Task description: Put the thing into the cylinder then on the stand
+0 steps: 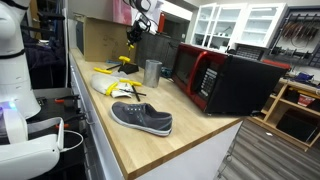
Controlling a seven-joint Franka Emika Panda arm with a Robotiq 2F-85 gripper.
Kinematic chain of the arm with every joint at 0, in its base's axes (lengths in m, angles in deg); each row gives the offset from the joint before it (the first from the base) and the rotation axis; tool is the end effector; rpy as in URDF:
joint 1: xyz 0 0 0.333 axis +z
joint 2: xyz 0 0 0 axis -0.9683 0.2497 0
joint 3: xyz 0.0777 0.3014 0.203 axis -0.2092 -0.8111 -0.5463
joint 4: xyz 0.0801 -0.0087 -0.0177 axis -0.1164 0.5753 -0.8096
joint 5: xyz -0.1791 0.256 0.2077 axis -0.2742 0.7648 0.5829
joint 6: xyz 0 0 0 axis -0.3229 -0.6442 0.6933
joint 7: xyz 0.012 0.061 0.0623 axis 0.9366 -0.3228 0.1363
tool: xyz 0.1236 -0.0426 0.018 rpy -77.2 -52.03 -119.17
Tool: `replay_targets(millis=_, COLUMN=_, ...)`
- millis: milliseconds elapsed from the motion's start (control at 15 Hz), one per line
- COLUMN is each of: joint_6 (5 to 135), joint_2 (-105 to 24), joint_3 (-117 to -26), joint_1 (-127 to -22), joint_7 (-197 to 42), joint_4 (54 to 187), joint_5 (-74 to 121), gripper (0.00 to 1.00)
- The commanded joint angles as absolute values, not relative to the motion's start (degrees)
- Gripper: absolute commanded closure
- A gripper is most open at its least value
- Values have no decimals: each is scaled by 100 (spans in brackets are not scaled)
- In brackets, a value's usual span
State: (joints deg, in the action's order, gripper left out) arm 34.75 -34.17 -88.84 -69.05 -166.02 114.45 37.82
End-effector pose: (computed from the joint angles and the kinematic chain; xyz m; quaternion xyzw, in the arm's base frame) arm 0.6176 0.2253 0.4686 -0.6270 -0.7624 -0.0108 0.1597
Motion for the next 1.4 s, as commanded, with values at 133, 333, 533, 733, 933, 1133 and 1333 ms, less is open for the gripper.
replay_targets(millis=133, joint_6=3133, joint_2=-3459, joint_3=-8920, joint_1=-6877, joint_7=-17047, joint_4=11540, joint_5=3593, gripper=96)
replay_targets(millis=333, joint_6=3018, joint_2=-3467, joint_3=-8911, joint_1=-6872, joint_7=-17075, joint_4=11560, joint_5=3499, gripper=96)
replay_targets(millis=533, joint_6=2960, joint_2=-3477, joint_3=-8903, joint_1=-6881, joint_7=-17115, joint_4=11605, joint_5=3493, gripper=96)
replay_targets(millis=733, joint_6=2950, joint_2=-3485, joint_3=-8886, joint_1=-6874, joint_7=-17086, joint_4=11680, joint_5=3441, gripper=96)
replay_targets(millis=933, joint_6=2957, joint_2=-3500, joint_3=-8863, joint_1=-6878, joint_7=-17049, joint_4=11769, joint_5=3344, gripper=96)
replay_targets(millis=1133, joint_6=2946, joint_2=-3507, joint_3=-8853, joint_1=-6890, joint_7=-17046, joint_4=11826, joint_5=3298, gripper=96)
replay_targets(millis=1333, joint_6=2976, joint_2=-3504, joint_3=-8854, joint_1=-6889, joint_7=-17033, joint_4=11865, joint_5=3275, gripper=96)
